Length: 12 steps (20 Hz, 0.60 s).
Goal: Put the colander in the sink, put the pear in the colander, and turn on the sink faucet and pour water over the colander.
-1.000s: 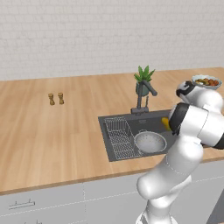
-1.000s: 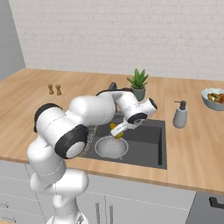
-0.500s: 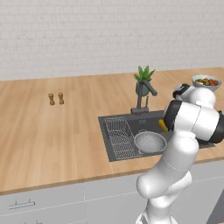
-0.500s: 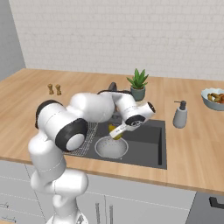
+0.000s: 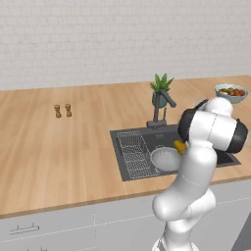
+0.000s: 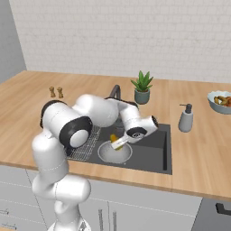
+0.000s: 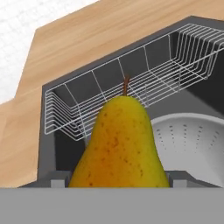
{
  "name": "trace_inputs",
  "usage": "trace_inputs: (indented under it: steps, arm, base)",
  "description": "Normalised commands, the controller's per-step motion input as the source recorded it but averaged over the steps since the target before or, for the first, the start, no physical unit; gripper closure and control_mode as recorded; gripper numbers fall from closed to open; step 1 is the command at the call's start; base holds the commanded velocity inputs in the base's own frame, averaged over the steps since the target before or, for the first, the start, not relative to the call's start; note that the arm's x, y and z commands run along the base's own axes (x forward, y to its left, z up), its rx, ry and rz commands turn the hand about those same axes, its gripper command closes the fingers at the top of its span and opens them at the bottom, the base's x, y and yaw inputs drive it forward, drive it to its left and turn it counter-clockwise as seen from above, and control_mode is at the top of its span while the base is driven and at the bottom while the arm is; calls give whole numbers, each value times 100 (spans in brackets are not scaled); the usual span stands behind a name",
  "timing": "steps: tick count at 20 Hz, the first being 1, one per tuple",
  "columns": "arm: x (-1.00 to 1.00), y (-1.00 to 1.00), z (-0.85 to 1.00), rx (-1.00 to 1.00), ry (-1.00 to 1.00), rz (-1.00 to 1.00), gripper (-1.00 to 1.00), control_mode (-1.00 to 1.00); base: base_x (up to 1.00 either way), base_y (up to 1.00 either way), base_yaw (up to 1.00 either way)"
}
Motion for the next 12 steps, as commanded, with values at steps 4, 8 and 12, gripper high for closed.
trace_inputs:
  steps: [4, 8, 12]
  arm:
    - [26, 5, -36, 7, 0, 0, 100, -100]
    - [27, 8, -32, 1, 0, 0, 100, -100]
    - [25, 8, -37, 0, 0, 0, 100, -100]
  base:
    - [0, 0, 0]
    - [0, 0, 0]
    - [0, 0, 0]
